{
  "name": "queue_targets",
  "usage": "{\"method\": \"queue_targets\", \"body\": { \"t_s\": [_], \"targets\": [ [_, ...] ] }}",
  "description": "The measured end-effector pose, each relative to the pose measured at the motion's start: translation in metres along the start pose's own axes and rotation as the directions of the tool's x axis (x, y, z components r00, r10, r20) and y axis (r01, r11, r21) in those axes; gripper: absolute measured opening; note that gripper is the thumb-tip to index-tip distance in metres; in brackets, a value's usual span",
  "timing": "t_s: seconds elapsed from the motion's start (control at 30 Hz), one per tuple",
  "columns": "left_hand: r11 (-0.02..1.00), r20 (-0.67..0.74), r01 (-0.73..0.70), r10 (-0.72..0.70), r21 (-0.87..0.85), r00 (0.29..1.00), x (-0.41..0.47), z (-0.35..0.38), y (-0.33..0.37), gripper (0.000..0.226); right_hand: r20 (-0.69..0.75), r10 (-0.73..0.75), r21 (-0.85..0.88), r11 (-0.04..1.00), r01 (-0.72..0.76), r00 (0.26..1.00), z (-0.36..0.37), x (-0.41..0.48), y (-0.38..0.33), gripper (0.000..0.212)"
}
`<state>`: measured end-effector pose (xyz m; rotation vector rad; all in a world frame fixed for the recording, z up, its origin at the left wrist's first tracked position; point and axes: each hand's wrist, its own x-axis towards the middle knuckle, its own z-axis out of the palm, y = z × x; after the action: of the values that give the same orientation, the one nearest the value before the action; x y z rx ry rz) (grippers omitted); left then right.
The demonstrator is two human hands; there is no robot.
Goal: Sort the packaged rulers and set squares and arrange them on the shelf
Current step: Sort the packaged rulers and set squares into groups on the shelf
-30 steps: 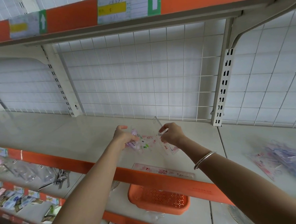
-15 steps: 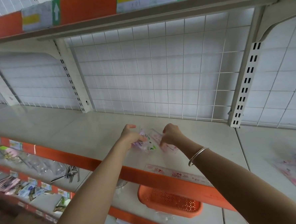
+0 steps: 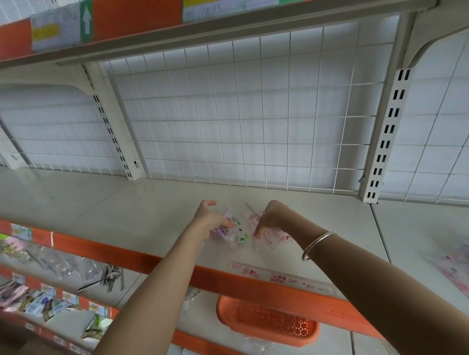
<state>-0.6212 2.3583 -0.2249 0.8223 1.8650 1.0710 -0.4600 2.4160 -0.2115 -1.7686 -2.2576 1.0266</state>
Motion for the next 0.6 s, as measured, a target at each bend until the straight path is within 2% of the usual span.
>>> {"method": "queue_targets", "body": {
  "t_s": [0.1,0.23,0.33,0.43,0.6],
  "targets": [
    [1.000,0.028,-0.020,0.020,-0.004,0.999,-0.002,0.003,0.003,0.091,-0.014,-0.009,0.155,0.988,0.011,1.000,-0.004,-0.002,0.008,0.048],
    [0.999,0.067,-0.050,0.050,0.001,0.997,-0.009,0.013,0.010,0.083,-0.117,-0.020,0.338,0.939,0.058,0.993,-0.020,-0.006,0.023,0.018],
    [0.997,0.103,-0.072,0.070,0.021,0.992,-0.016,0.026,0.018,0.076,-0.199,-0.020,0.402,0.910,0.100,0.980,-0.035,-0.011,0.039,0.012],
    [0.997,0.164,-0.074,0.069,0.028,0.984,-0.024,0.046,0.029,0.071,-0.243,-0.013,0.489,0.862,0.134,0.970,-0.052,-0.023,0.055,0.019],
    [0.997,0.302,-0.076,0.068,0.017,0.951,-0.044,0.087,0.049,0.053,-0.218,-0.055,0.679,0.708,0.193,0.974,-0.076,-0.049,0.082,0.021]
  ]
}}
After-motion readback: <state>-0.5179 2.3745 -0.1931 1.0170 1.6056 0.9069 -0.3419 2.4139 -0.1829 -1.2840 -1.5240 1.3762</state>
